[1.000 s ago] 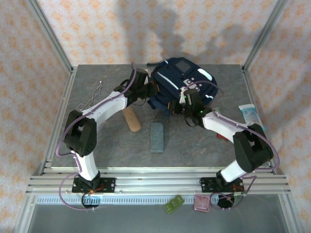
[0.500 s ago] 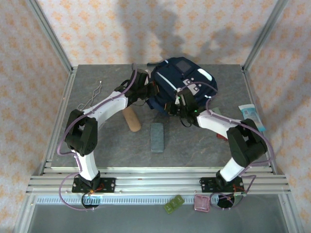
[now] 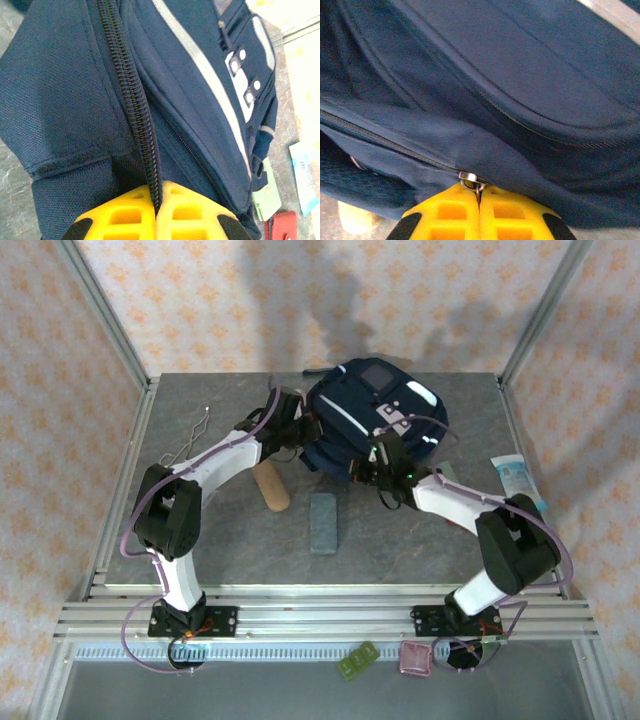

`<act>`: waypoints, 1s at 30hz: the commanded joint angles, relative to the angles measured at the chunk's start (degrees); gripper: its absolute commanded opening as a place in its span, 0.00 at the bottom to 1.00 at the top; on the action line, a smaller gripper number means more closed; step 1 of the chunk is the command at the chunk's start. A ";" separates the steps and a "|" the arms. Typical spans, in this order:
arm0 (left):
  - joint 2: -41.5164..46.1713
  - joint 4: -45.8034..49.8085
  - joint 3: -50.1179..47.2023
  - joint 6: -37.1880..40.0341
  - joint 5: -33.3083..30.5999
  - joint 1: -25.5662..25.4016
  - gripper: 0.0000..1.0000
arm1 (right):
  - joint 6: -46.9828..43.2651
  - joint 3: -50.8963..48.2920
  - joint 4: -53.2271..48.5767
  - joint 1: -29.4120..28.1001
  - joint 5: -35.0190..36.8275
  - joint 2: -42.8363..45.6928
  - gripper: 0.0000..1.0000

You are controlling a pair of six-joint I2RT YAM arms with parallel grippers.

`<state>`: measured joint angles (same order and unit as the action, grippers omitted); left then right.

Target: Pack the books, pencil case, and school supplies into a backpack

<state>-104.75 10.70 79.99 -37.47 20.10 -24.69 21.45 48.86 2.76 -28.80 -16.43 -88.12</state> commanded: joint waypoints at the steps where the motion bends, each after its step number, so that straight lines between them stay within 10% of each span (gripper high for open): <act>1: 2.62 -4.37 0.04 1.71 -0.93 1.57 0.00 | 1.21 -3.29 -7.13 3.65 6.24 0.68 0.00; 19: -0.37 -6.55 -1.08 0.31 2.94 -4.22 0.00 | 0.61 18.42 -6.10 -8.03 -9.57 -5.95 0.00; 30: 8.50 -10.68 -5.98 -0.14 -3.11 0.30 0.00 | 6.68 9.98 -18.91 -7.81 -1.27 2.02 0.00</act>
<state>-101.69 6.66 73.82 -37.58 18.85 -26.22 25.82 62.39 -10.24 -36.45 -20.10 -91.26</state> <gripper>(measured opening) 0.054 0.038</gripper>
